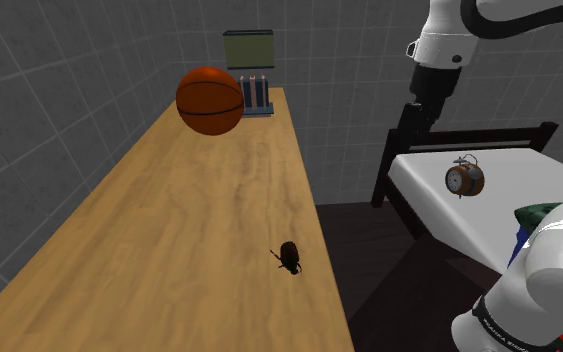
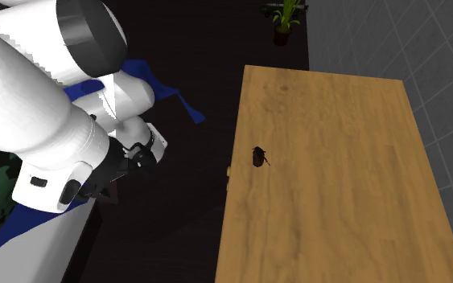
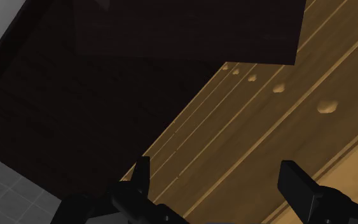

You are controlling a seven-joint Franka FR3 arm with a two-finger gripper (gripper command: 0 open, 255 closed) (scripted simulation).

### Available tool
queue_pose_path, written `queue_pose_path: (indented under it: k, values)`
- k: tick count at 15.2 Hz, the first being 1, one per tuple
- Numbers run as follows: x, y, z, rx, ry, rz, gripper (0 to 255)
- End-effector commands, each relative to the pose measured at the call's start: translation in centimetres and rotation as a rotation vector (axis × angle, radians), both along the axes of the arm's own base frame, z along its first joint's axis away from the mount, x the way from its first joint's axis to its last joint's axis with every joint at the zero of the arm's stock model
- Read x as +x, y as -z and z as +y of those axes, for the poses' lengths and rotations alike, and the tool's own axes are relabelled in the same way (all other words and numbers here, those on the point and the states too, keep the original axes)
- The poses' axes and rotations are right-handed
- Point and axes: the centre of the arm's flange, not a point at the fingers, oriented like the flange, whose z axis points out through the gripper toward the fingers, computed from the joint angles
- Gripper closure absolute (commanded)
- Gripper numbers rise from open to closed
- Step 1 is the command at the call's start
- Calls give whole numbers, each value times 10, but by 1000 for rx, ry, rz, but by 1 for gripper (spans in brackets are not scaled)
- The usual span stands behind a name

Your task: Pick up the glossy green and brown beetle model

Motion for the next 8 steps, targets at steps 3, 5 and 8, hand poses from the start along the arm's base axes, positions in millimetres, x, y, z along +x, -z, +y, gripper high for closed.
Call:
queue_pose_path:
  k: [3, 5, 8]
  values:
    - [6, 8, 24, 1, -2, 4, 0]
    - [12, 15, 49, 2, -5, 7, 0]
    - [22, 27, 86, 3, -8, 13, 0]
